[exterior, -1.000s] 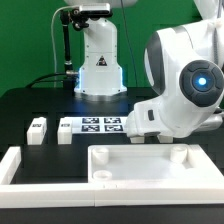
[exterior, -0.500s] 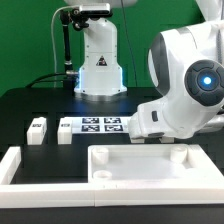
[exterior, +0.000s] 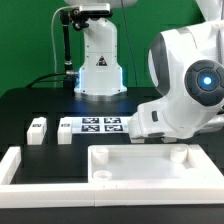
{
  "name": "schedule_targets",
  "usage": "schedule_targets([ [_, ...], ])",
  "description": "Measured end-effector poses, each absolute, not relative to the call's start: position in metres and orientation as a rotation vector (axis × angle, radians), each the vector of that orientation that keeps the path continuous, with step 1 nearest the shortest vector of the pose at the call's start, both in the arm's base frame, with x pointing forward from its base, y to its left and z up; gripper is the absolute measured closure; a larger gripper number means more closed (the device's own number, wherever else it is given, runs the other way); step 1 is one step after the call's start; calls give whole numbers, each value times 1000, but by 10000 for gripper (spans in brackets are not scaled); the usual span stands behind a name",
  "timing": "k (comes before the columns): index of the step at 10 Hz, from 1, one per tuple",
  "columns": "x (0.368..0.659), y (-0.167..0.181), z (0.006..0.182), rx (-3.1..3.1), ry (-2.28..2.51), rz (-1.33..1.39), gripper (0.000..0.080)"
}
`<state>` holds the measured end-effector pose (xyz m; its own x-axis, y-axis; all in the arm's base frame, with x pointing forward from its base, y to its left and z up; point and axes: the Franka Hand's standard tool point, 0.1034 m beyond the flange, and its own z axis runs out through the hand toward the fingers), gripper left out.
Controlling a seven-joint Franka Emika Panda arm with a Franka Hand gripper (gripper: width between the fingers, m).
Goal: Assemble desk
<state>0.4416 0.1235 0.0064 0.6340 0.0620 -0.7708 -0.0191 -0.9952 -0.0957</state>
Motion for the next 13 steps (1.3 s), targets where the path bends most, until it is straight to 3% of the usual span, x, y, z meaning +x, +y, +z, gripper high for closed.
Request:
schedule_targets([
  [2, 443, 123, 9, -2751, -53, 1304, 511],
  [6, 477, 103, 96, -2751, -140, 1218, 509],
  [7, 482, 102, 102, -2762, -138, 1193, 509],
  [8, 488, 104, 94, -2806, -130, 1086, 509],
  [11, 494, 102, 96, -2905, -113, 822, 509],
  [12, 510, 101, 110, -2922, -146, 722, 509],
  [13, 537, 99, 142, -2950, -164, 587, 509],
])
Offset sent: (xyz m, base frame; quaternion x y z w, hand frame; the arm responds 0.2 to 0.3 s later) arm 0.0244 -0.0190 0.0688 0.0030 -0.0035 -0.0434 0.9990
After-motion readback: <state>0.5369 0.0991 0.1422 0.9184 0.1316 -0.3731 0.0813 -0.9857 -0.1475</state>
